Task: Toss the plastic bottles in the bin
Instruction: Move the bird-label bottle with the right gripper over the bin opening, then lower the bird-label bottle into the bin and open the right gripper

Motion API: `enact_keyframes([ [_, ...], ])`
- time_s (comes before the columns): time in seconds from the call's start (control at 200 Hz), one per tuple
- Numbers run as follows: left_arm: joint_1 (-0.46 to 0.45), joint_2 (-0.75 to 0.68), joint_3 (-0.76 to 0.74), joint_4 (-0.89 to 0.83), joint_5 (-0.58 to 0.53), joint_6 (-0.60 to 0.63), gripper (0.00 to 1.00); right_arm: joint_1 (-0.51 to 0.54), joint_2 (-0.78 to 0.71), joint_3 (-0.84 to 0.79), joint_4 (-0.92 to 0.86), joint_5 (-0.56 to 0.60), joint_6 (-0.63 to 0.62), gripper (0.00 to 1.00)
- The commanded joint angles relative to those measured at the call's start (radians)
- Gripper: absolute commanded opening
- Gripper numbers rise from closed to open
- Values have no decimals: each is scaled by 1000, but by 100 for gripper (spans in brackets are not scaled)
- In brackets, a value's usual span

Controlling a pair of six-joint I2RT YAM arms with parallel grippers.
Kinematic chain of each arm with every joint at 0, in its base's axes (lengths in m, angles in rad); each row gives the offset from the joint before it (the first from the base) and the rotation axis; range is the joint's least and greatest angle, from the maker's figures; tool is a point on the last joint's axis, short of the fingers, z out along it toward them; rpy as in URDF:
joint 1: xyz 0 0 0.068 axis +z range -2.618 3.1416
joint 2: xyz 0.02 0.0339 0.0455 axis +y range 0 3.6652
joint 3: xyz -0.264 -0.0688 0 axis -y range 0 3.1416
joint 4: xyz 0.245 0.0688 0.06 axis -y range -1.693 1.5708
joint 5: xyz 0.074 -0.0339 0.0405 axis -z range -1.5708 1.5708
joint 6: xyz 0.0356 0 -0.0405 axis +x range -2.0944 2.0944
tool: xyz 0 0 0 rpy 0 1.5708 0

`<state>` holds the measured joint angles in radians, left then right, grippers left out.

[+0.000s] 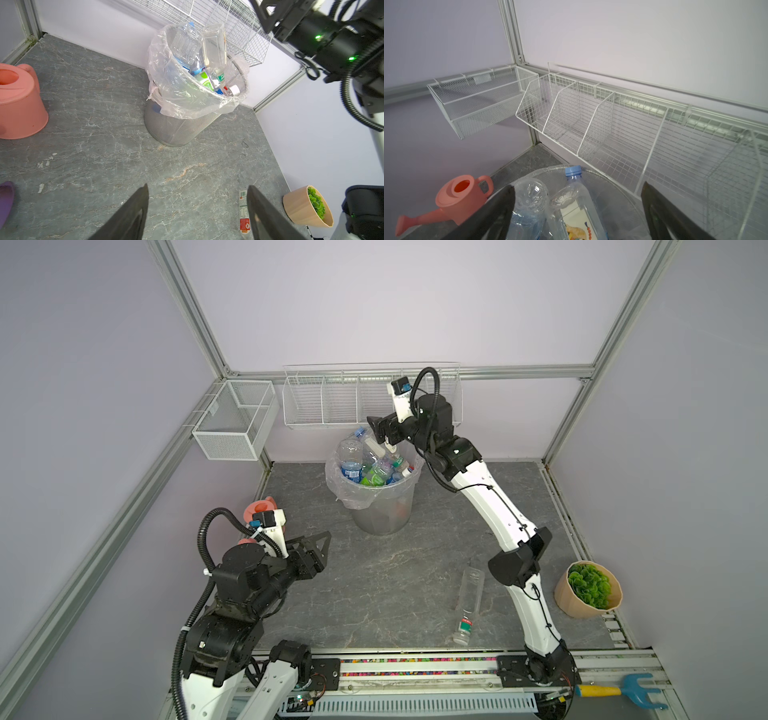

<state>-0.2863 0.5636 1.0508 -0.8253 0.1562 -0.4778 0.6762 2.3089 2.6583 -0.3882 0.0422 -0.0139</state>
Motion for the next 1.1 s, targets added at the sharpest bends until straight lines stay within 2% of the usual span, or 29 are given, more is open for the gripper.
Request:
enact_keyframes([
  [0.0, -1, -7, 30, -33, -16, -6, 74, 9, 58, 11, -53, 80, -62, 96],
  [0.175, -1, -4, 21, -27, -15, -12, 74, -7, 92, 7, -100, 197, -63, 97],
  [0.33, -1, 4, 21, -20, -16, -13, 74, -9, 36, -65, -66, 211, -73, 97],
  [0.515, -1, 9, 24, -19, -13, -15, 73, -11, -9, -69, -48, 259, -99, 99],
  [1.095, -1, 9, 27, -22, -14, -22, 73, -41, 29, -73, -152, 260, -109, 98],
])
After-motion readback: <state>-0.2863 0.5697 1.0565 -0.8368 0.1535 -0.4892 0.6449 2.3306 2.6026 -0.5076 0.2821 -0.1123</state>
